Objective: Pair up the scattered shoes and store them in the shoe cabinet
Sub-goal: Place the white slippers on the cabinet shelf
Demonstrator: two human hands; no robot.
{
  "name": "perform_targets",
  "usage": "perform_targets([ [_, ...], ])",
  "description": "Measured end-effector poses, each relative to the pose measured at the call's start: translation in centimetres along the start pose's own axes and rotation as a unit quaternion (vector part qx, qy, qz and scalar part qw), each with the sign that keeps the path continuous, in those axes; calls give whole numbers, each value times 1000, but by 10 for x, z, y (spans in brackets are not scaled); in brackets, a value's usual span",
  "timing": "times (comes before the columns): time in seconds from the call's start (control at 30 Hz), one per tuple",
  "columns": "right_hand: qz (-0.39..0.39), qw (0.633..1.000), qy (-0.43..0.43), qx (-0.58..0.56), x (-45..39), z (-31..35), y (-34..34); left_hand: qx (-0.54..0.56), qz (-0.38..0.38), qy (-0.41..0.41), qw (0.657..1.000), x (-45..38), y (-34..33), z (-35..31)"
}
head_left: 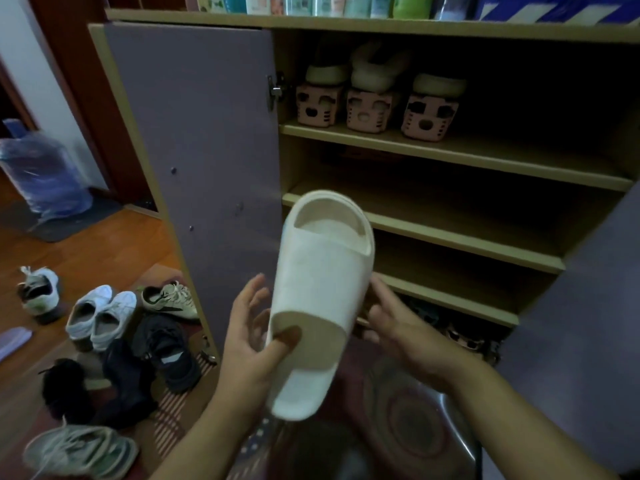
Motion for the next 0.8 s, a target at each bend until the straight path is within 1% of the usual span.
perform_targets([
  [0.03,18,1000,-6,18,4,-4,-6,14,6,13,1000,-4,-5,1],
  [0.07,17,999,-12,28,7,-8,-9,24,16,22,999,-8,-11,2],
  [0.13,-13,999,-6,41,9,-8,-11,40,43,34,998,-13,-27,1],
  [0.2,-64,997,19,41,10,0,-5,51,64,44,996,-19,-42,4],
  [0.33,-105,992,63,41,22,20,4,51,78,41,995,-21,-70,-5],
  [0.43,-163,982,91,14,22,32,9,60,81,39,994,-27,-81,-19],
  [0.57,-275,949,148,-36,17,70,35,53,116,13,992,-47,-116,-56],
  [0.6,-303,940,150,-45,18,78,45,52,125,18,991,-53,-128,-63],
  [0.67,-340,928,140,-66,19,90,64,62,139,52,987,-65,-150,-72],
  [0.73,-349,924,131,-86,19,95,79,47,157,81,983,-73,-169,-75],
  [0.8,-354,925,119,-74,22,102,96,29,197,103,974,-79,-186,-77],
])
Point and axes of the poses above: each hand's wrist, its own x-axis away from the middle knuckle, its own y-axis out of the back of the hand, z = x × y, the point moved 8 cm from there along -x, towards the middle knuckle, and after that the axes turned 11 degrees about y, right-handed, at the moved point
